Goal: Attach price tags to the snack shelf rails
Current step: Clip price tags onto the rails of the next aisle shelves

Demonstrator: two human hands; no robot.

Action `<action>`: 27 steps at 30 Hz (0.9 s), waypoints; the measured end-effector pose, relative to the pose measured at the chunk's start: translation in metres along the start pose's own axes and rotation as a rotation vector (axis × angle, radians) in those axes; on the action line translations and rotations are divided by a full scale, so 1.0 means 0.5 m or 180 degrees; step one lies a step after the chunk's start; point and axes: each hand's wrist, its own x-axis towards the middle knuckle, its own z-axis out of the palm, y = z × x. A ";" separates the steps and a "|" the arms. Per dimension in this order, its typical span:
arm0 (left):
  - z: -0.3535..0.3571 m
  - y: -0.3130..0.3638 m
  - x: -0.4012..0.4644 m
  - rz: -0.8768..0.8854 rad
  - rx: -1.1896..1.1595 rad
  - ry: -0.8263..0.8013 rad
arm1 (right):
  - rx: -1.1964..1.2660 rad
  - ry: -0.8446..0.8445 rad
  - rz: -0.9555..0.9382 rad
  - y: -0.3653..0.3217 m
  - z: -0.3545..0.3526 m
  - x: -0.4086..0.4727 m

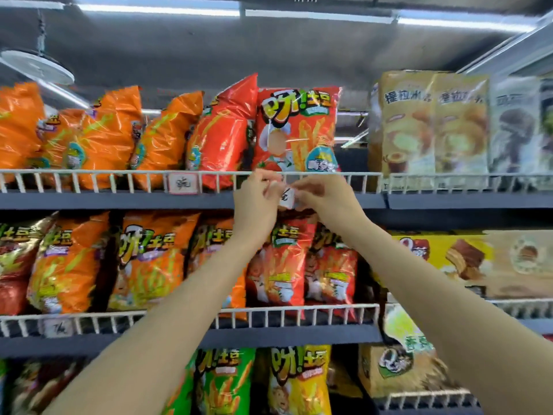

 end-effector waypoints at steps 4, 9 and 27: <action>0.135 0.087 -0.029 -0.0050 0.0111 0.0055 | 0.0131 0.0048 -0.0044 0.078 -0.135 -0.012; 0.281 0.181 -0.050 -0.0206 -0.0129 -0.0081 | -0.0066 0.0106 -0.0006 0.153 -0.298 -0.024; 0.659 0.391 -0.092 -0.0073 -0.0183 -0.0760 | 0.0264 0.1195 0.0509 0.366 -0.679 -0.092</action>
